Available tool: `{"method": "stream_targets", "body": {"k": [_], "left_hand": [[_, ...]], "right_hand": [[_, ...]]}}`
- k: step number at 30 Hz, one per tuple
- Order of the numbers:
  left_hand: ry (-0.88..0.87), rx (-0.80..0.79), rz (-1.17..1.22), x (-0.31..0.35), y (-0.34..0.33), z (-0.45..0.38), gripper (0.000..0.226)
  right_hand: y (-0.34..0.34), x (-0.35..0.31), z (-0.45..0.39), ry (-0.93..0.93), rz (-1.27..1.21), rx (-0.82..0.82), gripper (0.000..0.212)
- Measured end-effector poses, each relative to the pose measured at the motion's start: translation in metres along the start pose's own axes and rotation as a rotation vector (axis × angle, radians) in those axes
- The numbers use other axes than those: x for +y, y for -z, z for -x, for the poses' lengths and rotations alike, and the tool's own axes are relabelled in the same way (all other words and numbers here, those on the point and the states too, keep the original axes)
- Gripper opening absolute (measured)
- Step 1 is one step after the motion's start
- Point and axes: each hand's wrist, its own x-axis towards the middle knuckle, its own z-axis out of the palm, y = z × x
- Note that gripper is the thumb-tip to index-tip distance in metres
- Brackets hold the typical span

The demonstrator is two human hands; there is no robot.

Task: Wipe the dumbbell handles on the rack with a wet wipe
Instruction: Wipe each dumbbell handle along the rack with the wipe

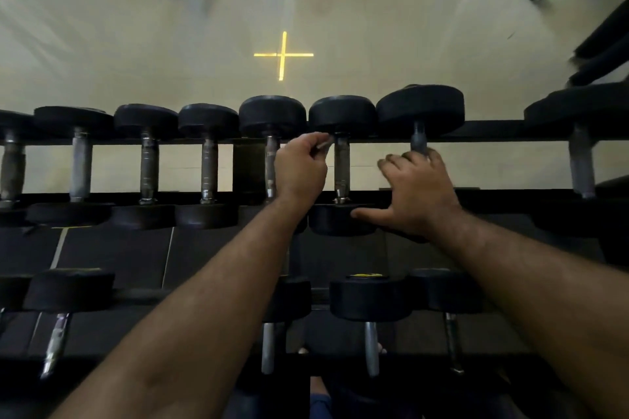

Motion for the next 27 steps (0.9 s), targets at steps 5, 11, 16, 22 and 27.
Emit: {"method": "stream_targets", "body": {"k": [5,11,16,22,27], "left_hand": [[-0.341,-0.162,-0.345,-0.012,-0.030,-0.005,0.022],[-0.403,-0.782,-0.427,-0.021,-0.007,-0.008,0.031],[-0.687,-0.315,-0.457,-0.010,-0.022,-0.035,0.034],[-0.817,-0.728,-0.642,-0.015,-0.027,-0.030,0.023],[-0.362,-0.905,-0.456,0.007,-0.009,-0.026,0.023]], "right_hand": [[-0.005,0.011,-0.001,-0.141,-0.061,-0.162,0.145],[-0.002,0.010,-0.002,-0.109,-0.053,-0.154,0.146],[-0.003,0.010,-0.002,-0.100,-0.045,-0.136,0.145],[-0.009,0.012,-0.003,-0.086,-0.033,-0.128,0.141],[-0.010,0.013,-0.003,-0.066,-0.042,-0.137,0.144]]}}
